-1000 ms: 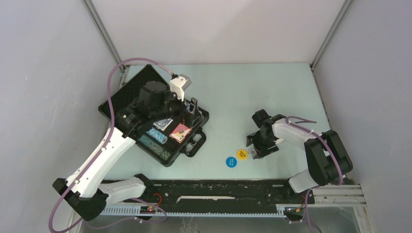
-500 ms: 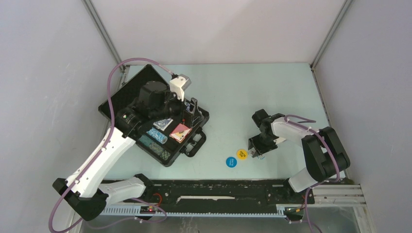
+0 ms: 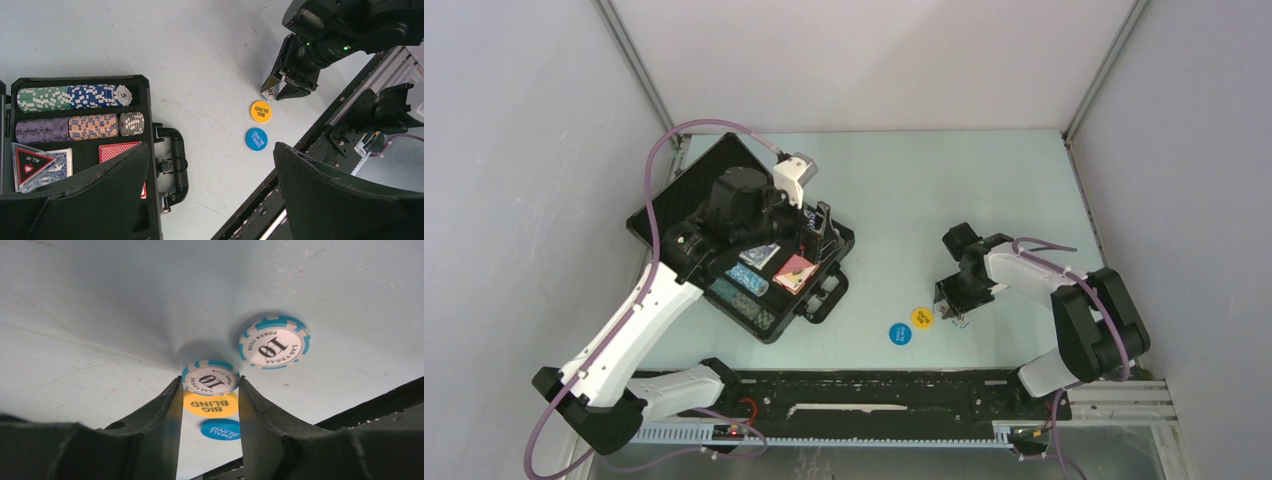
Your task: Pack up texas hold em set
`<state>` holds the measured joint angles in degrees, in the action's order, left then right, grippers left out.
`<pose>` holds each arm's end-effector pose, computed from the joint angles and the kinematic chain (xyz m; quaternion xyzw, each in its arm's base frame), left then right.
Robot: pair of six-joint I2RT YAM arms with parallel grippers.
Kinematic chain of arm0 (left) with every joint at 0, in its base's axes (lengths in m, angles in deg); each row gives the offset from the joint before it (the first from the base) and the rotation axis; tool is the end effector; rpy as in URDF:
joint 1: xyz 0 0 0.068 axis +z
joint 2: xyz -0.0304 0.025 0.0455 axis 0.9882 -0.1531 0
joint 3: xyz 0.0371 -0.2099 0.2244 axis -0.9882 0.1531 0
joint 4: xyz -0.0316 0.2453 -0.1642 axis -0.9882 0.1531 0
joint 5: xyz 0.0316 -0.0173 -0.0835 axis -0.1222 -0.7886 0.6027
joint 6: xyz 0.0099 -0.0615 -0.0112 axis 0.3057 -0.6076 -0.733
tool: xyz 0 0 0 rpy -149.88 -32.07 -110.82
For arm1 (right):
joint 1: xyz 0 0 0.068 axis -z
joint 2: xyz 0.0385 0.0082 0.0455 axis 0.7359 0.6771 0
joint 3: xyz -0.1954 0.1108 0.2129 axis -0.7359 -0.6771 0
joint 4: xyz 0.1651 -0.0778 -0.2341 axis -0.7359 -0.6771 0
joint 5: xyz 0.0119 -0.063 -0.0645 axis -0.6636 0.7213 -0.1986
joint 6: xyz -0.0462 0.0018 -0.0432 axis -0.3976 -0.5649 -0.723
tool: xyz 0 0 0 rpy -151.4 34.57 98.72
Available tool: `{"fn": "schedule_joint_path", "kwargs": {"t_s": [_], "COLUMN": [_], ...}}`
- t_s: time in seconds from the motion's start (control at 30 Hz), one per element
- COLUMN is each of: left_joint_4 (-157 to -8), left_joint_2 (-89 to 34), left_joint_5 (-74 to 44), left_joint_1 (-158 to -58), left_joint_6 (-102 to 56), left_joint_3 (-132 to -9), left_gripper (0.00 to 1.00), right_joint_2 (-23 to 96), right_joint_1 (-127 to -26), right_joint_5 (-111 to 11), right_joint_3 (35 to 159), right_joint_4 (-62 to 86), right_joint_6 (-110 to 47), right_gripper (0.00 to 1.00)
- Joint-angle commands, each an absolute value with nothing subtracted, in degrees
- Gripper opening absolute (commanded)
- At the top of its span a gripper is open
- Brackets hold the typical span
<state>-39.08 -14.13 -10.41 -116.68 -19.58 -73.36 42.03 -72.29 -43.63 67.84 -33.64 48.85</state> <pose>0.1959 -0.1529 0.4421 0.2550 0.8182 -0.2790 0.4332 0.2404 0.1128 0.1553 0.5178 0.8548 0.0319 0.0092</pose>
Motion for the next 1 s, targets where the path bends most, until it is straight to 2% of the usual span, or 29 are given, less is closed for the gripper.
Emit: {"fn": "schedule_joint_path", "kwargs": {"t_s": [0.0,0.27,0.5,0.97], "left_joint_4": [-40.25,-40.25,-40.30,-40.31], "left_joint_2": [-13.25,-13.29,-13.36,-13.63], "left_joint_5": [-9.11,-8.91,-8.93,-9.00], "left_joint_1": [-116.48,-116.59,-116.61,-116.70], "left_joint_6": [-19.24,-19.24,-19.27,-19.24], "left_joint_3": [-72.08,-72.08,-71.99,-71.89], "left_gripper": [1.00,1.00,1.00,1.00], "right_joint_2": [37.21,31.77,29.09,31.93], "right_joint_1": [-72.61,-70.01,-65.86,-66.19], "right_joint_5": [-41.24,-36.85,-38.55,-40.01], "right_joint_3": [68.50,68.41,64.10,62.44], "right_joint_4": [-33.78,-40.76,-39.78,-36.94], "right_joint_6": [49.71,47.77,45.83,45.31], "right_gripper": [0.27,0.29,0.32,0.38]}}
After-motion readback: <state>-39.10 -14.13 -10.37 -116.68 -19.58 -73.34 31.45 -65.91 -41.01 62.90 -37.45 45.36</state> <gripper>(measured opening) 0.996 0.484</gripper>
